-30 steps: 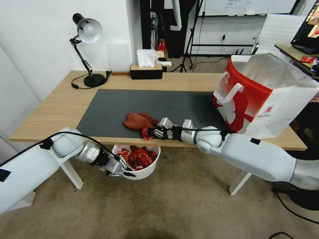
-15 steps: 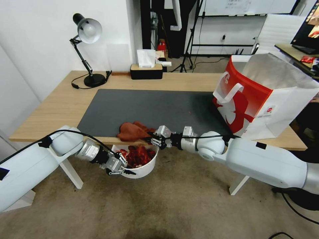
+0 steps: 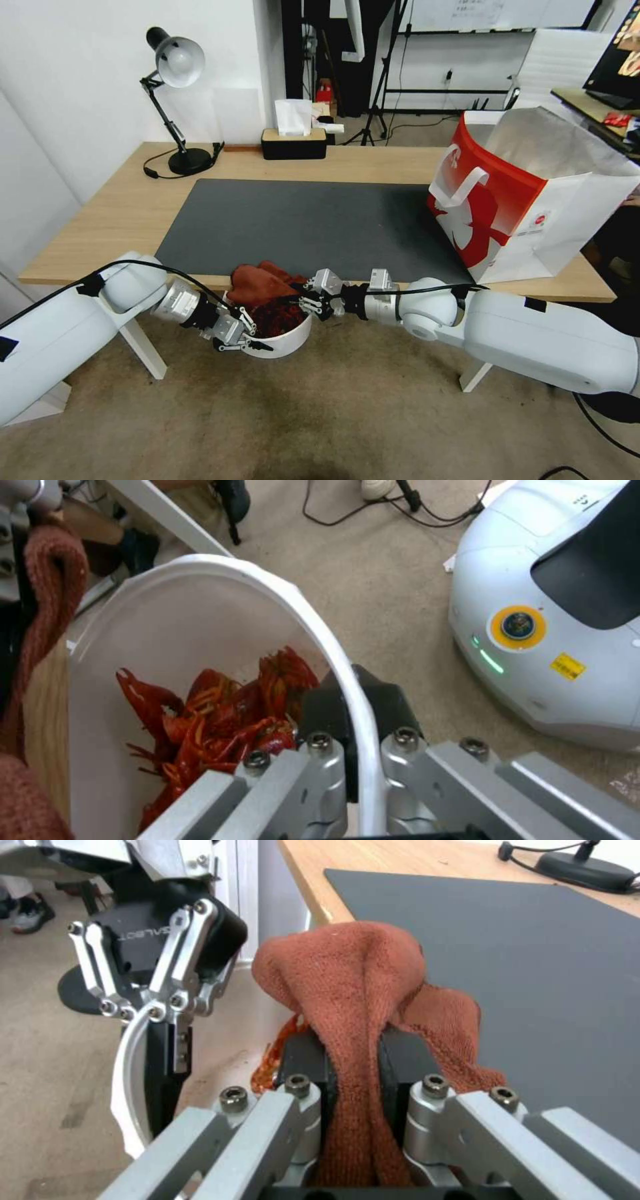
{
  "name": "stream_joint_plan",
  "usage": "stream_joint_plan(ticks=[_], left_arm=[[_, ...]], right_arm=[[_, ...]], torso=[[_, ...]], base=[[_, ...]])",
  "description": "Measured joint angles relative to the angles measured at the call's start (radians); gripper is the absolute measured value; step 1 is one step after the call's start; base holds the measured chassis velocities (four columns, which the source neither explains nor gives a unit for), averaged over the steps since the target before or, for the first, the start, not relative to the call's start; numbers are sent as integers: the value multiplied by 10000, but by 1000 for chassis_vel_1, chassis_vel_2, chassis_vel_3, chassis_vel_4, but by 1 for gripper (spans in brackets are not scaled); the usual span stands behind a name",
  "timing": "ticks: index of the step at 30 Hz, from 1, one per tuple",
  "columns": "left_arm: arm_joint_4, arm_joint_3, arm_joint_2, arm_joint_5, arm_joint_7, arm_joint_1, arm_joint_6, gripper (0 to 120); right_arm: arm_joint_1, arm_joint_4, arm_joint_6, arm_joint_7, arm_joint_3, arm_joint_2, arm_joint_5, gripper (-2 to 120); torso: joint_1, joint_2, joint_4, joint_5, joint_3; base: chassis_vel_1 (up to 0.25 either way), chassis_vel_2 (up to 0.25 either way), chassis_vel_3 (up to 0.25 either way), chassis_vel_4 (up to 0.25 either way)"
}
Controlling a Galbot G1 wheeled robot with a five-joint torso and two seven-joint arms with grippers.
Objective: Sweep shrimp from table into container with towel, then put container into takeout bag.
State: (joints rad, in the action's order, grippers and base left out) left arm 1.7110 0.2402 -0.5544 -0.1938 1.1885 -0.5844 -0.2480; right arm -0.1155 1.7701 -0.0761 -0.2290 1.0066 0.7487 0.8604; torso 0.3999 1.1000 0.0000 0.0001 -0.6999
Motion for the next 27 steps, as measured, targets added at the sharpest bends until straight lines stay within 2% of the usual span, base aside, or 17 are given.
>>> stream_joint_plan(ticks=[27], left_arm=[[73, -140, -21, 130, -2, -320, 6, 0]], right_arm=[[-555, 1111, 58, -144, -408, -797, 468, 10]], torso=[[2, 0, 0, -1, 0]], base=[[0, 0, 0, 0]])
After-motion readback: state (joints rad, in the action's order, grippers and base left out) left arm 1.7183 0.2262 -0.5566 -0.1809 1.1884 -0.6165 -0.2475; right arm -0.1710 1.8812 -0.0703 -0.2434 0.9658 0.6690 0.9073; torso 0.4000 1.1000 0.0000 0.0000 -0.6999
